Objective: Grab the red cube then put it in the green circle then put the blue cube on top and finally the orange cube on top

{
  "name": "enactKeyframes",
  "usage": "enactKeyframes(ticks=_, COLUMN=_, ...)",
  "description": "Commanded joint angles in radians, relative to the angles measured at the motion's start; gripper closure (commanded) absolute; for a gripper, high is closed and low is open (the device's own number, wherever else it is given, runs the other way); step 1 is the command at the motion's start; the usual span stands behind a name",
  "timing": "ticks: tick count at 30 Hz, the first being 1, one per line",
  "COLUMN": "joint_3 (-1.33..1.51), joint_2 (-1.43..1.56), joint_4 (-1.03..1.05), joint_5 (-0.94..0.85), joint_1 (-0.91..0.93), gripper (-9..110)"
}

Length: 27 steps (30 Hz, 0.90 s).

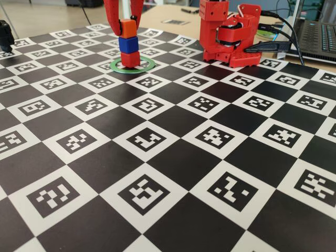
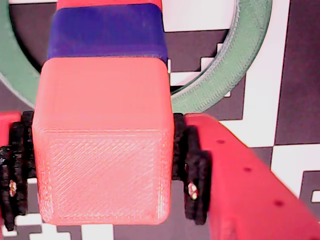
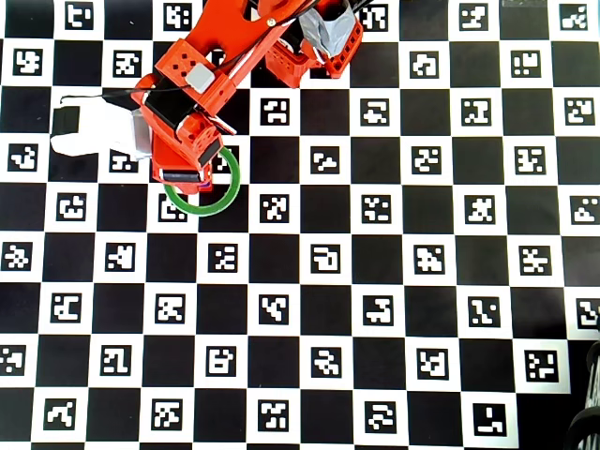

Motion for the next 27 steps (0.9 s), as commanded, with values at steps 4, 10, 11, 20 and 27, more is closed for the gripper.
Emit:
enactKeyframes(ticks=4, joint_3=-0.058, joint_2=0.092, joint_4=0.06, joint_5=-0.017, joint_1=0.002, gripper=69)
enactKeyframes(ticks=10, joint_3=-0.33, joint_2=0.091, joint_4=0.227, joint_5=0.032, joint_1=-0.031, gripper=69)
enactKeyframes(ticks=11, joint_3=-0.383, joint_2=0.087, joint_4=0.259, joint_5=0.046, joint_1=-0.048, gripper=69)
enactKeyframes(ticks=20, joint_3=-0.517, joint_2=0.069, joint_4=0.259, joint_5=0.362, joint_1=-0.403, gripper=69)
enactKeyframes(ticks=27, joint_3=-0.184, joint_2=0.055, joint_4=-0.143, joint_5=0.637, joint_1=-0.68, gripper=69)
